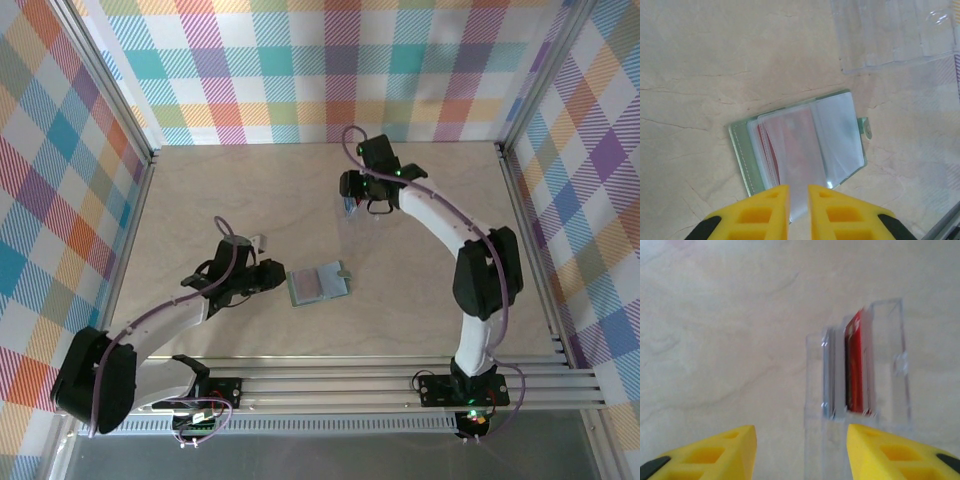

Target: Put the credit cards into the card holder

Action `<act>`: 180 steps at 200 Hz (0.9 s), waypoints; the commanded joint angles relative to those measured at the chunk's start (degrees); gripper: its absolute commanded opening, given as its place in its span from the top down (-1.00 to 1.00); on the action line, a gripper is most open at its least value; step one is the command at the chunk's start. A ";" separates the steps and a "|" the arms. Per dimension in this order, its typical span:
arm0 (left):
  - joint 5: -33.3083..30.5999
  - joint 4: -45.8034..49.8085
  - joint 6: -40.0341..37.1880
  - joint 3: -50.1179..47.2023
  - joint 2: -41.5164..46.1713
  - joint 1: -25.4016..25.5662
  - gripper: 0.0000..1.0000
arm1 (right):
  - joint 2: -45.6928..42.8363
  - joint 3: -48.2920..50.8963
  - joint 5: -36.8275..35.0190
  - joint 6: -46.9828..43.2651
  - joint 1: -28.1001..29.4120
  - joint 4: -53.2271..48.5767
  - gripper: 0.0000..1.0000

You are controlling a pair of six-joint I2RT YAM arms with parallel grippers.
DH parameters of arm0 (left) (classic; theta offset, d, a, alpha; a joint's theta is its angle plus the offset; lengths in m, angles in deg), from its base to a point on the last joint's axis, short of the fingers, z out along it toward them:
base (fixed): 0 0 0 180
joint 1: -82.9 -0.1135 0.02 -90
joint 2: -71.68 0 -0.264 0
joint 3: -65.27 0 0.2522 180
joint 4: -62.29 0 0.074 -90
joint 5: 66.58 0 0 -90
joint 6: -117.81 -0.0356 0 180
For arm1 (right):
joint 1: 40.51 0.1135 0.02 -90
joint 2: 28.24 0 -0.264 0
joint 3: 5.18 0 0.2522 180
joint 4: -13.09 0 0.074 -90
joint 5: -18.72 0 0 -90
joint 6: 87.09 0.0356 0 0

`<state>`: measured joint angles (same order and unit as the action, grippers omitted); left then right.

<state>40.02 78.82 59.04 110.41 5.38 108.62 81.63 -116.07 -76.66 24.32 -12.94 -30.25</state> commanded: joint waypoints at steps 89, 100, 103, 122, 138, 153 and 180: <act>-0.17 -6.78 -1.25 -5.30 7.28 -0.49 0.41 | 21.13 -27.77 -0.16 -10.51 -4.02 -20.19 -0.04; -0.63 -7.10 -1.23 -5.74 8.15 -0.54 0.39 | 21.86 -28.63 0.11 -10.60 -4.00 -21.40 -0.04; -0.81 -7.16 -1.17 -5.86 8.41 -0.50 0.38 | 22.05 -28.85 0.06 -10.59 -4.05 -21.64 -0.04; -1.86 -7.25 -1.20 -6.32 9.55 -0.50 0.34 | 22.39 -29.24 -1.25 -10.93 -4.11 -22.62 -0.03; -2.80 -6.95 -1.09 -6.41 9.67 -0.49 0.31 | 22.24 -29.07 -0.81 -11.25 -4.08 -22.47 -0.04; -2.93 -6.93 -1.04 -6.41 9.51 -0.51 0.31 | 23.16 -30.19 0.97 -11.40 -4.11 -23.14 -0.04; -2.95 -6.99 -0.98 -6.41 9.28 -0.49 0.31 | 25.42 -32.66 1.79 -11.39 -4.12 -24.95 -0.03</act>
<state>37.92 72.87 58.38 104.66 14.21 108.62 104.47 -146.05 -76.27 13.98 -16.83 -52.00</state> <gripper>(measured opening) 0.347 0.518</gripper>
